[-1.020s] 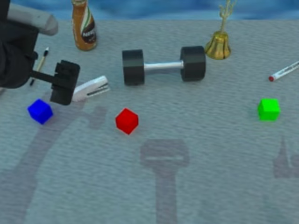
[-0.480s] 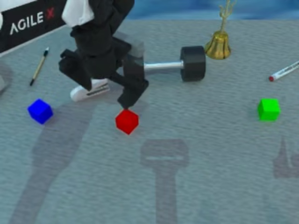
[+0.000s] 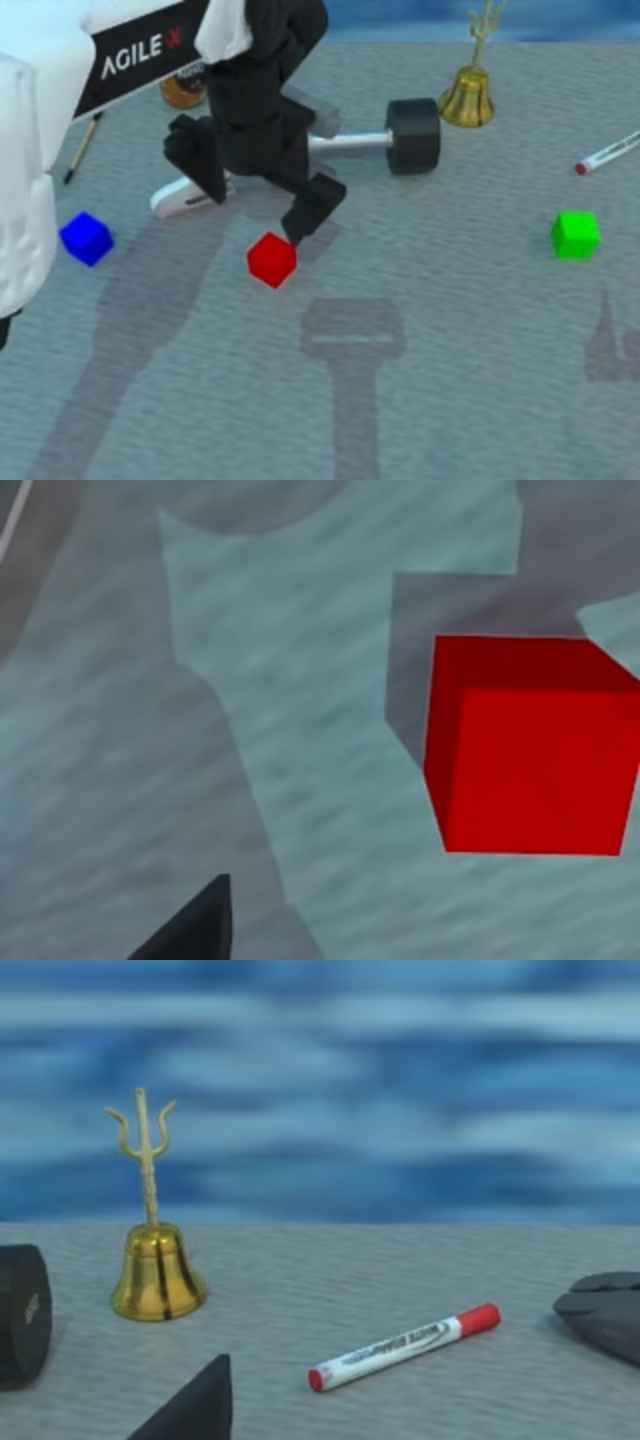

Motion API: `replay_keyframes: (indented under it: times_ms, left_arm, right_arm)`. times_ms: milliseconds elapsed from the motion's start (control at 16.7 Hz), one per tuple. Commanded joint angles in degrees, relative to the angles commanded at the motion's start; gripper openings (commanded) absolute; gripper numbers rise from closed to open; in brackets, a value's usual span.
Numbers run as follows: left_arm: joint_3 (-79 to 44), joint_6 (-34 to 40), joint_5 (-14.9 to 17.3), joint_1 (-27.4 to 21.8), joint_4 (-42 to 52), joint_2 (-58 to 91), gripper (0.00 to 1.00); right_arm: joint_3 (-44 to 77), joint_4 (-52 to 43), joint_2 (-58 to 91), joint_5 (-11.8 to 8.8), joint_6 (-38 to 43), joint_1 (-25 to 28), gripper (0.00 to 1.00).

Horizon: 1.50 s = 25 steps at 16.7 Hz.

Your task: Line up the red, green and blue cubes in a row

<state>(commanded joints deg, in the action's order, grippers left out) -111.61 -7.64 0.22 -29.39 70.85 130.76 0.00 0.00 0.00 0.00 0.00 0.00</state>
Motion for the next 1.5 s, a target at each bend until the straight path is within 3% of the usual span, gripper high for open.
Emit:
replay_keyframes:
  times_ms: [300, 660, 960, 1500]
  left_arm:
    - [2.1, -0.1, 0.0, 0.2, -2.4, 0.6, 1.0]
    - [10.8, -0.1, 0.1, 0.1, -16.0, 4.8, 1.0]
    - [11.6, -0.1, 0.1, 0.1, -17.0, 5.4, 1.0]
    - [11.6, -0.1, 0.1, 0.1, -17.0, 5.4, 0.32]
  right_arm:
    - [0.0, 0.0, 0.0, 0.0, 0.0, 0.0, 1.0]
    - [0.0, 0.0, 0.0, 0.0, 0.0, 0.0, 1.0]
    - [0.0, 0.0, 0.0, 0.0, 0.0, 0.0, 1.0]
    - [0.0, 0.0, 0.0, 0.0, 0.0, 0.0, 1.0]
